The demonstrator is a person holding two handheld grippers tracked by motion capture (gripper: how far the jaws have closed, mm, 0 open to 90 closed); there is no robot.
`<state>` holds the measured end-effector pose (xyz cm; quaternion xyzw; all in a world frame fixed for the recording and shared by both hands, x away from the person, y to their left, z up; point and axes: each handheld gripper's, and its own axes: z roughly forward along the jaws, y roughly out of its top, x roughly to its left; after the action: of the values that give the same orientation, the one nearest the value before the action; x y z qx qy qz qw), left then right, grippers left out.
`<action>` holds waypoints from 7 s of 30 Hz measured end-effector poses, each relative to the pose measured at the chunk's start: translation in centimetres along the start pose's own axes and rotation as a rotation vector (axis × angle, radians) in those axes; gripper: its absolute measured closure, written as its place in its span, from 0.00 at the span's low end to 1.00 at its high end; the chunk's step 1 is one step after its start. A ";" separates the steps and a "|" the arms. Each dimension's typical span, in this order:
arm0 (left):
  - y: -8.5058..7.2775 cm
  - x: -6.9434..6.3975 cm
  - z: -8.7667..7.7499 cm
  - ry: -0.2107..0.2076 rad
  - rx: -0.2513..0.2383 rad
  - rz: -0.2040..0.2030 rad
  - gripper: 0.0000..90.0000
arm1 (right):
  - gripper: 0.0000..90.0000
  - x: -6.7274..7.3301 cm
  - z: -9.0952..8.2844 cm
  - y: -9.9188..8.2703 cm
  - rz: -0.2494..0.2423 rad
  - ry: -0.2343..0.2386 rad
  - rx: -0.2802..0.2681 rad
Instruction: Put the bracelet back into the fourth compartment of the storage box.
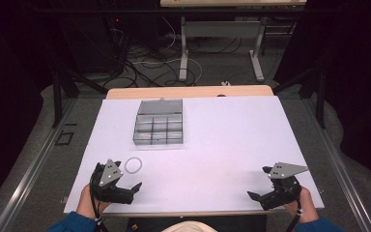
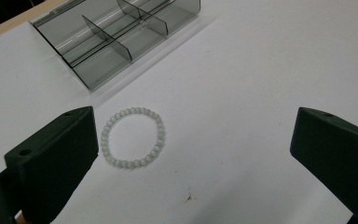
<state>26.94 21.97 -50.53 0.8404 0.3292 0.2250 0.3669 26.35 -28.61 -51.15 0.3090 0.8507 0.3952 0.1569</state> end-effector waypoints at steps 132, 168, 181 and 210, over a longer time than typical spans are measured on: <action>0.7 7.4 8.7 0.088 0.336 -0.252 0.95 | 0.00 0.2 0.5 -0.1 -0.026 0.025 0.047; 1.7 7.0 6.4 0.058 0.200 -0.194 0.95 | 0.00 0.3 0.6 -0.1 -0.026 0.030 0.057; 2.1 6.5 5.5 0.064 0.165 -0.164 0.95 | 0.00 0.2 0.5 -0.1 -0.034 0.033 0.066; 3.0 5.7 4.3 0.073 0.094 -0.136 0.95 | 0.00 0.2 0.6 -0.1 -0.034 0.031 0.064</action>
<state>34.61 22.48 -50.12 0.8237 0.4091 0.2142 0.3292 26.46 -28.13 -51.62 0.2933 0.8704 0.3698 0.1403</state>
